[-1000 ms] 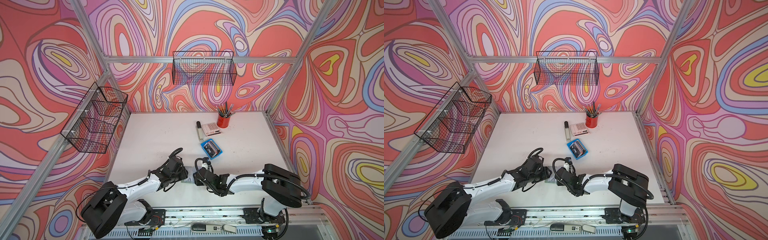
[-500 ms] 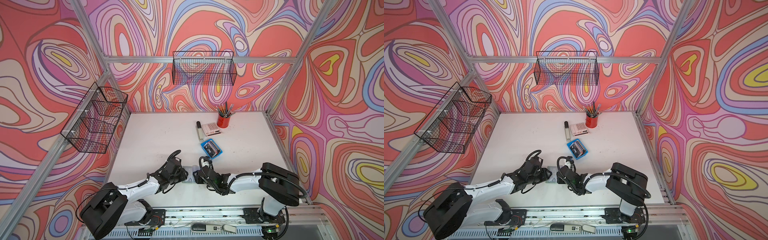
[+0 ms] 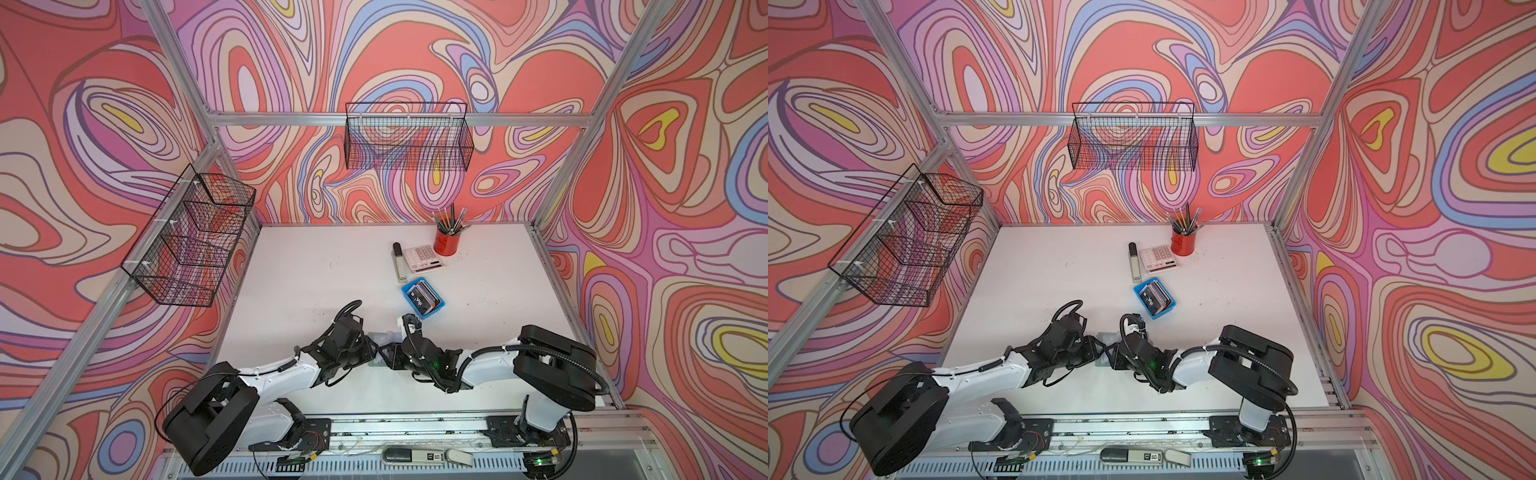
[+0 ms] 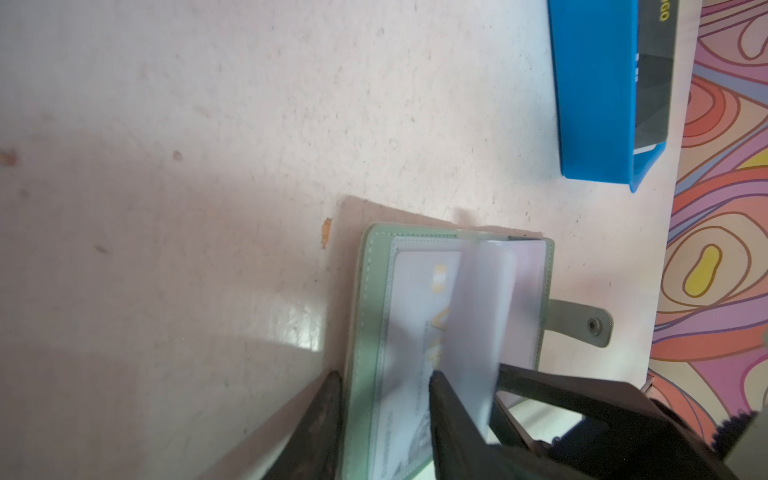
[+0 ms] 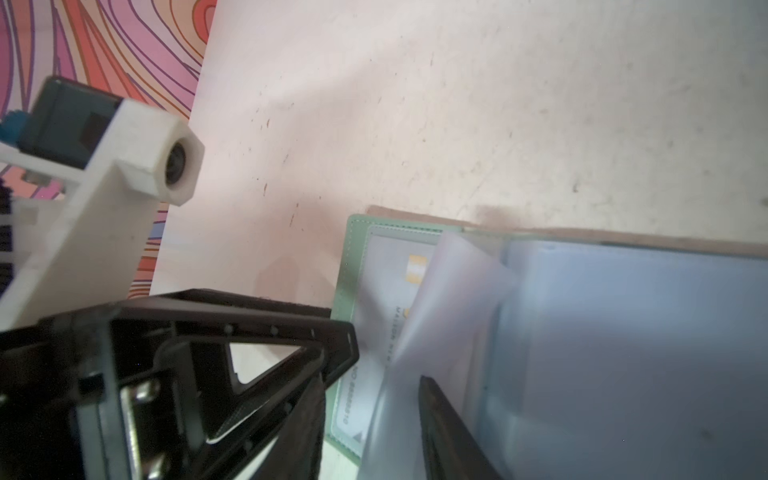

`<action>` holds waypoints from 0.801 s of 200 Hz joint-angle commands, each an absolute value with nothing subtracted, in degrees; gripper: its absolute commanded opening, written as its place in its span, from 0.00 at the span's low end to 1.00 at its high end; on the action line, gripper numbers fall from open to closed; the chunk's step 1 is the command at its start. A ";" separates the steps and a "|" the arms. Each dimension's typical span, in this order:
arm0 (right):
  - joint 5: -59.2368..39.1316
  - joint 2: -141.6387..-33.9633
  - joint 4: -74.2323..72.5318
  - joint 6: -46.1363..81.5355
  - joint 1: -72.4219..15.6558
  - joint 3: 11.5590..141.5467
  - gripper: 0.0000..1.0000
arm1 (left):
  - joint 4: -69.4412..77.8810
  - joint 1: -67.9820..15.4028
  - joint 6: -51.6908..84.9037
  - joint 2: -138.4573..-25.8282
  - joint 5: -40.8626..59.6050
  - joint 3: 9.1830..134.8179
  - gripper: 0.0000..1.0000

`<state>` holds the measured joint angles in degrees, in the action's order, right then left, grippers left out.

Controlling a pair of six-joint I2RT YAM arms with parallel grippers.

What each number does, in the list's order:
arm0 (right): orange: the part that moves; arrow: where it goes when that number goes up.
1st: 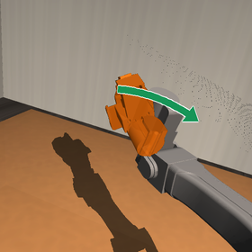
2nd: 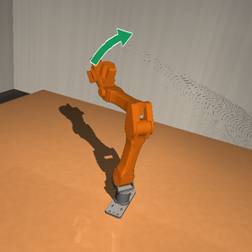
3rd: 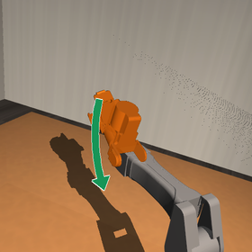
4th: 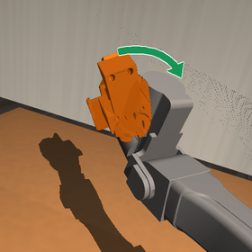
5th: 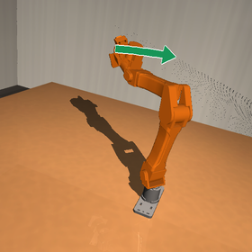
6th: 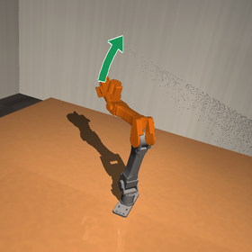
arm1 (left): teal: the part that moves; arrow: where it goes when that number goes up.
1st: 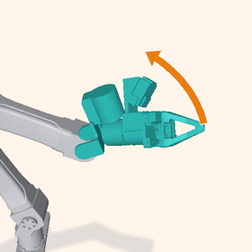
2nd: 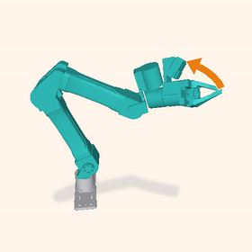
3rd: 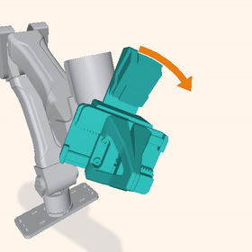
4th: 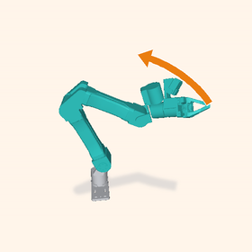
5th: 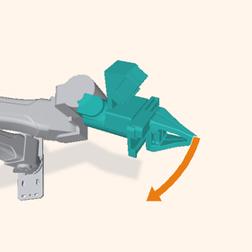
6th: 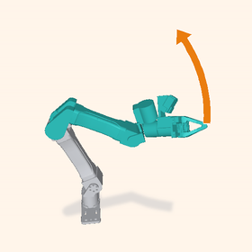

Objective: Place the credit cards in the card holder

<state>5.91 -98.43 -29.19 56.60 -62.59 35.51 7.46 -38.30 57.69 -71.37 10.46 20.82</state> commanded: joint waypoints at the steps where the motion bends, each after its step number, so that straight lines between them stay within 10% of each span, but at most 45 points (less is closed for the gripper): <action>1: 4.68 -99.58 -32.23 56.95 -62.67 34.89 0.39 | 5.62 -38.41 58.24 -68.61 8.86 20.54 0.37; 160: 3.81 -104.95 -38.06 56.07 -62.68 34.42 0.38 | -4.22 -37.32 47.12 -48.54 -1.51 24.59 0.47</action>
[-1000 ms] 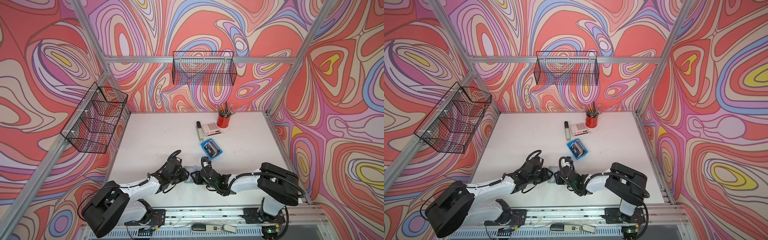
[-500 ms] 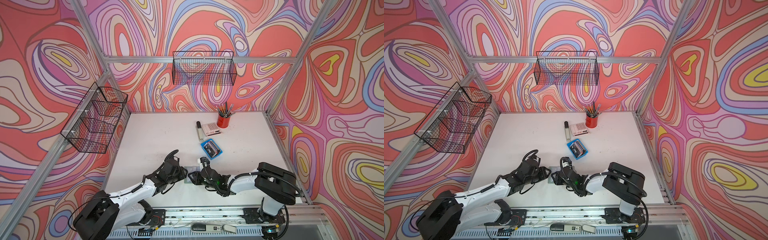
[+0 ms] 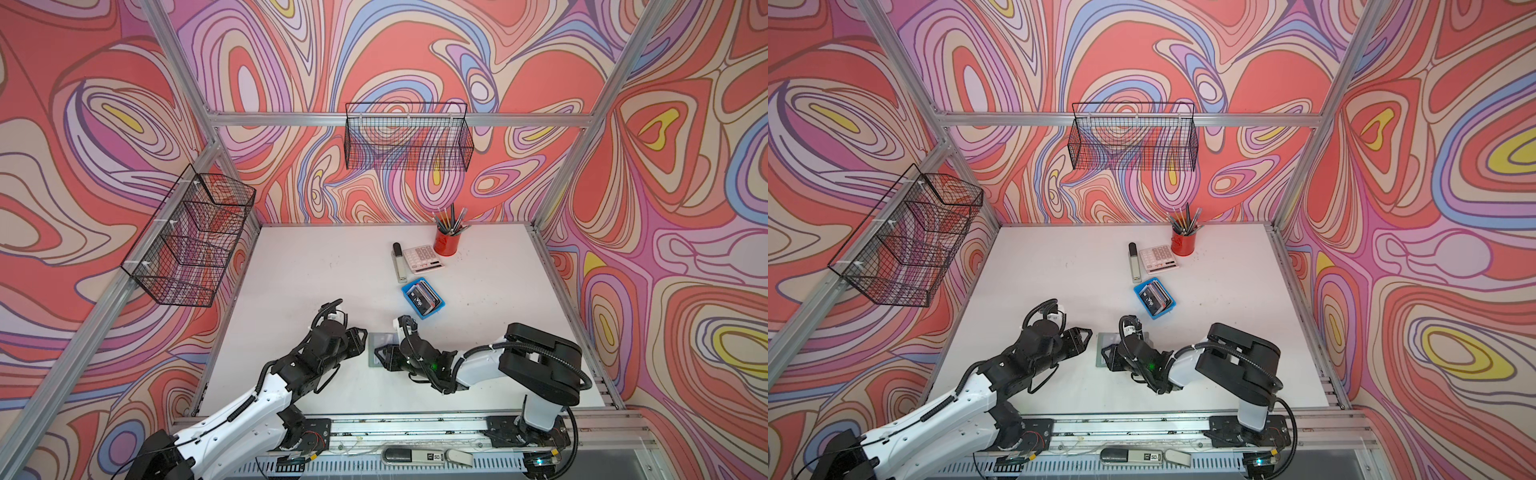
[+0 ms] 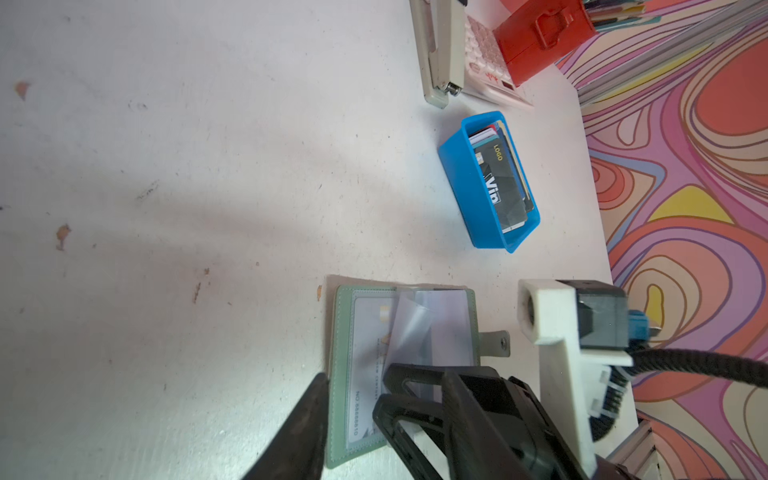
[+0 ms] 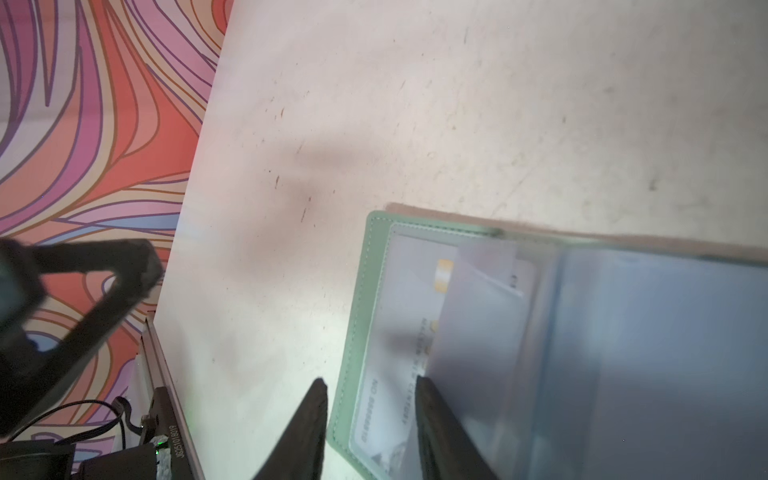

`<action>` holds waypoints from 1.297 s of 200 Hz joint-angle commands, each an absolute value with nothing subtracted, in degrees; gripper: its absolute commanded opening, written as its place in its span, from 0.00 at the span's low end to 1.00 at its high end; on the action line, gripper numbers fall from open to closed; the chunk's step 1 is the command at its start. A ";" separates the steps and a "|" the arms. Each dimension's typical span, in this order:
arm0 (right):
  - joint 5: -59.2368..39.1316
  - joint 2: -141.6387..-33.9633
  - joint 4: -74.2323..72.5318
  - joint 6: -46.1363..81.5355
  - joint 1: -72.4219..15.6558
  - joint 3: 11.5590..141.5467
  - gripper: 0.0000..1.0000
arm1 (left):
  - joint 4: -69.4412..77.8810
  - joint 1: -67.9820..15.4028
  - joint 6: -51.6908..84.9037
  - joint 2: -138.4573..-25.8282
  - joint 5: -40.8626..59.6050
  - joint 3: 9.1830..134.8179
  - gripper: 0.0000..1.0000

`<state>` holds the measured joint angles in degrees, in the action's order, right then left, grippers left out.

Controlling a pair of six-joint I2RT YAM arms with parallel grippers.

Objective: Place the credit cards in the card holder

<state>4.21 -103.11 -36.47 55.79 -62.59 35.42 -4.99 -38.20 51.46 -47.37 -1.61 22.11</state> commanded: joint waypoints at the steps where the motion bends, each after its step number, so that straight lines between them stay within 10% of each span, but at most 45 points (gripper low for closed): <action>1: 3.75 -105.04 -38.10 56.07 -62.67 34.48 0.38 | -4.05 -37.25 46.90 -48.70 -1.41 24.69 0.47; 129: 1.51 -108.58 -44.04 56.68 -62.67 33.18 0.34 | 4.06 -35.17 44.74 -88.37 25.23 40.96 0.25; 259: 4.98 -91.77 -25.70 51.74 -62.64 38.43 0.50 | 5.56 -31.82 48.60 -94.21 27.42 39.02 0.17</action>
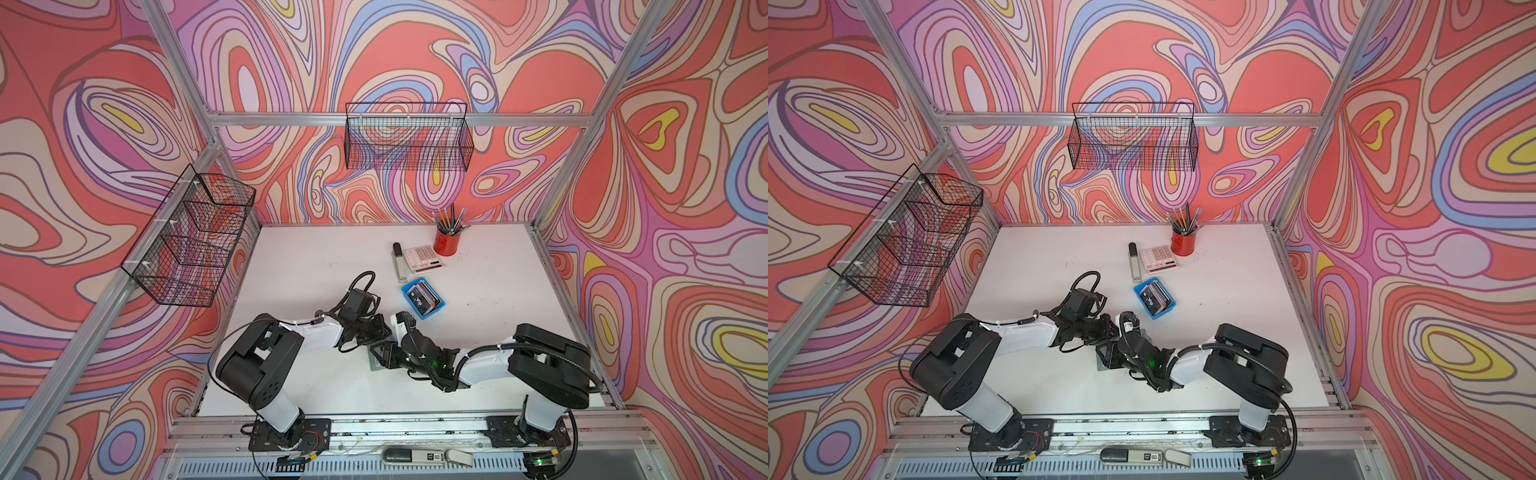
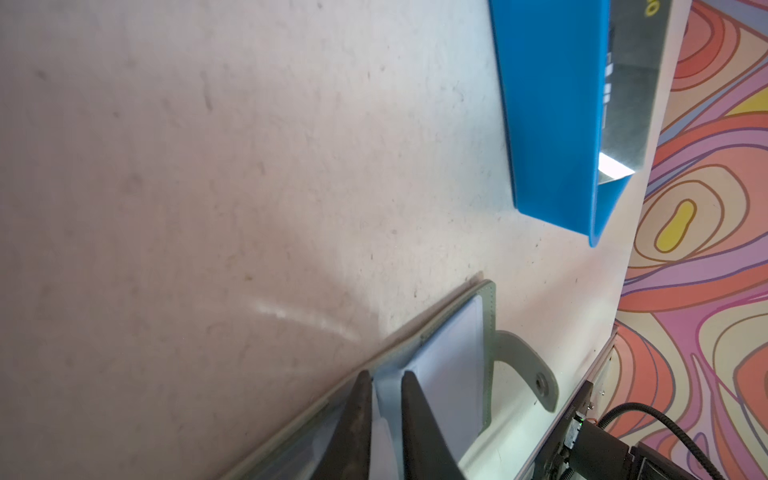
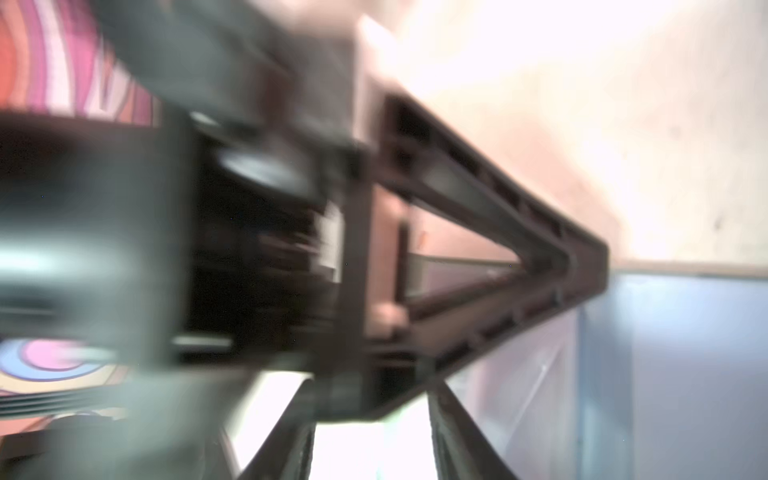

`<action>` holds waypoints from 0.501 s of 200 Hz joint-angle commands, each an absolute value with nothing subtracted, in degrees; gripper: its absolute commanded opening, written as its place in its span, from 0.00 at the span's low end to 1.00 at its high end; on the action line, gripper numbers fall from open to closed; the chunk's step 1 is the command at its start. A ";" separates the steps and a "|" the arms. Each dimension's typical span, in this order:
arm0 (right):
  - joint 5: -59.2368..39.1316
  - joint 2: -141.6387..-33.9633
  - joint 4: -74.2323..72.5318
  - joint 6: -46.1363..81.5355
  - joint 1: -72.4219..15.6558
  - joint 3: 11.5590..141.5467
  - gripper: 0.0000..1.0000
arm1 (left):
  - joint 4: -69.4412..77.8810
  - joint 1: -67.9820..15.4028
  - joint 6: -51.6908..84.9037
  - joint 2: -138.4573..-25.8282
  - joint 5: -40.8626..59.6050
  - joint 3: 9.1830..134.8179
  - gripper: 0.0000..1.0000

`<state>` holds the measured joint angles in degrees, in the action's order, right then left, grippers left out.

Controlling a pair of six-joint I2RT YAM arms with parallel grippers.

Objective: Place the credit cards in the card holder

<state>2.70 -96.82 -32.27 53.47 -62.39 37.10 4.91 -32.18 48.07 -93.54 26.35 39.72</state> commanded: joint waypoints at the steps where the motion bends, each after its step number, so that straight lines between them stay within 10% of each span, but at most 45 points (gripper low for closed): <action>1: 5.08 -91.55 -25.46 51.71 -62.66 38.42 0.50 | 5.55 -31.82 48.60 -94.17 27.38 39.02 0.17; 100: 8.63 -85.90 -23.42 56.66 -62.67 29.36 0.59 | 5.16 -31.73 48.42 -91.72 26.55 38.24 0.16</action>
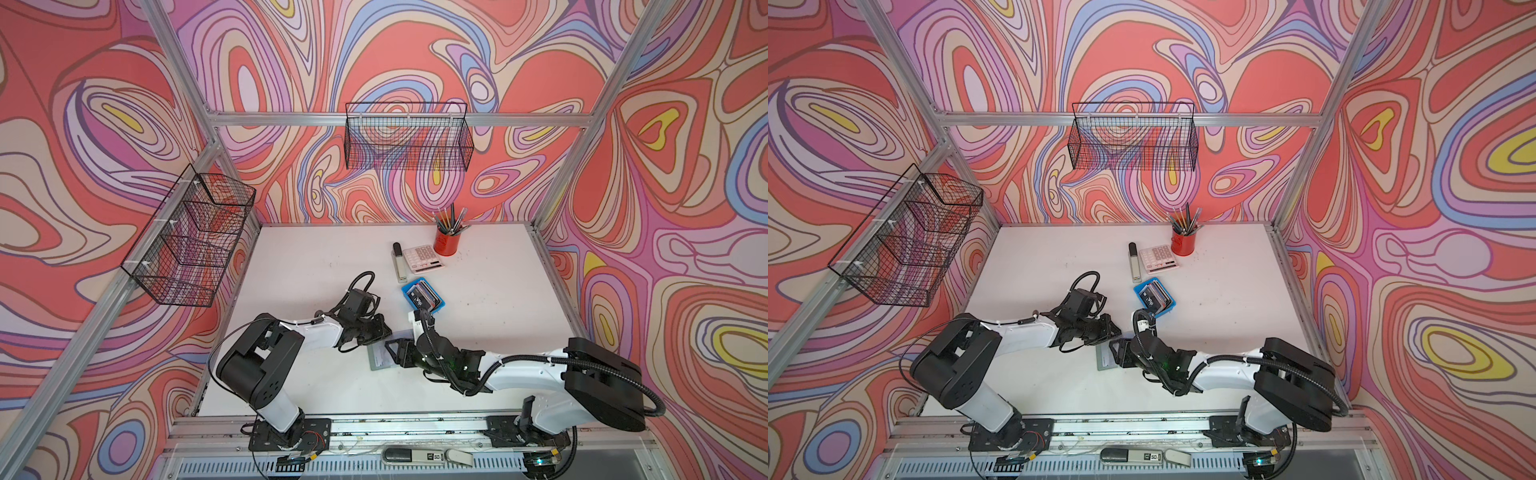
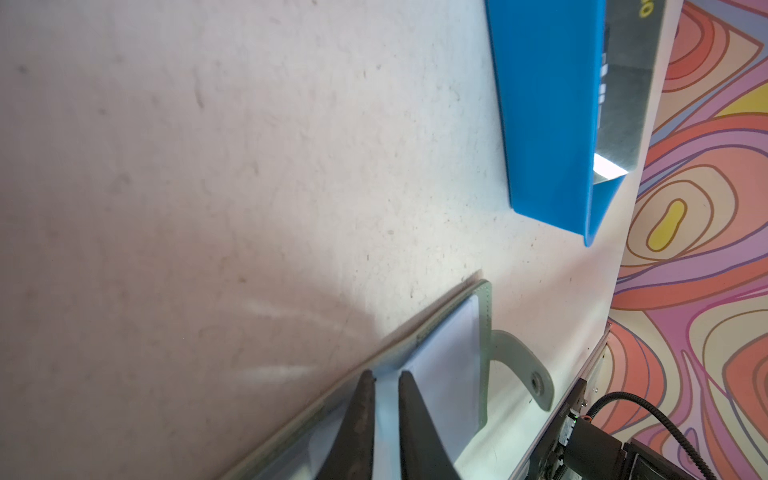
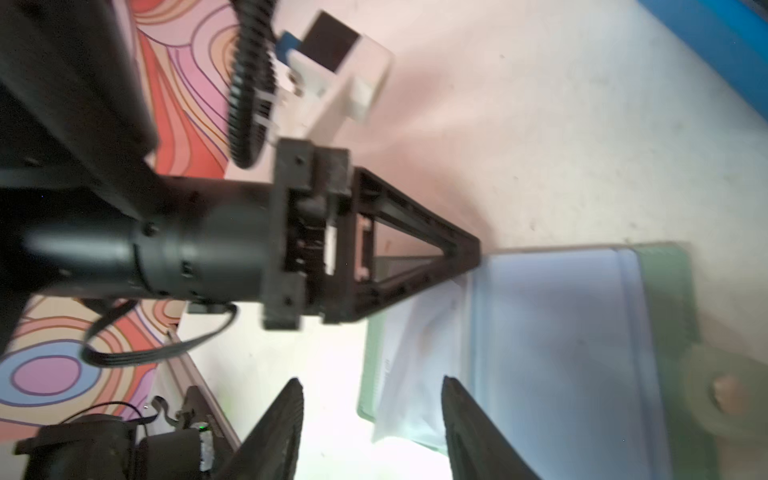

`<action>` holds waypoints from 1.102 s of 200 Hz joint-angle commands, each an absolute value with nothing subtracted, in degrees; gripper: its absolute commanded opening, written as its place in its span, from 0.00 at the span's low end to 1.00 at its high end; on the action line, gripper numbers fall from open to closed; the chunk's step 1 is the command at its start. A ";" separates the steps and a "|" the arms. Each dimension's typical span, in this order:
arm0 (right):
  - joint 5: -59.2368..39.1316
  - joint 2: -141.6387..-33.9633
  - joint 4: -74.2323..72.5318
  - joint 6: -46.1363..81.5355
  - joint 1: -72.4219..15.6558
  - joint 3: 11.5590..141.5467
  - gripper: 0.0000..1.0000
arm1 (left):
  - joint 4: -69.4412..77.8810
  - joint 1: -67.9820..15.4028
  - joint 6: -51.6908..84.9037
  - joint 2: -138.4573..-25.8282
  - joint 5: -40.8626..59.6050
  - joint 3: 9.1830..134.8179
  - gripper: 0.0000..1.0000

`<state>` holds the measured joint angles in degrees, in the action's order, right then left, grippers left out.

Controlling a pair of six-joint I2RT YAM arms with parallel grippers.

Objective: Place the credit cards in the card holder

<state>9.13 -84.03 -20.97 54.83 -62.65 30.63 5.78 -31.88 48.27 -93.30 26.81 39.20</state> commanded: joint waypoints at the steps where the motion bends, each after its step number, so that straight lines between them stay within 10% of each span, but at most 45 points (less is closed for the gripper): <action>1: 8.53 -86.06 -23.62 56.67 -62.67 29.36 0.59 | 5.13 -31.73 48.38 -91.65 26.55 38.24 0.16; 124: -1.37 -101.87 -31.55 55.33 -63.41 39.80 0.50 | -2.82 -31.31 45.50 -60.94 6.16 27.72 0.31; 220: 6.17 -90.80 -20.01 53.14 -63.28 38.51 0.52 | -14.49 -28.59 47.97 -49.95 0.01 25.11 0.77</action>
<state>0.82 -97.47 -26.37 54.46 -63.09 39.44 -6.74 -29.74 47.00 -46.83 -1.61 22.65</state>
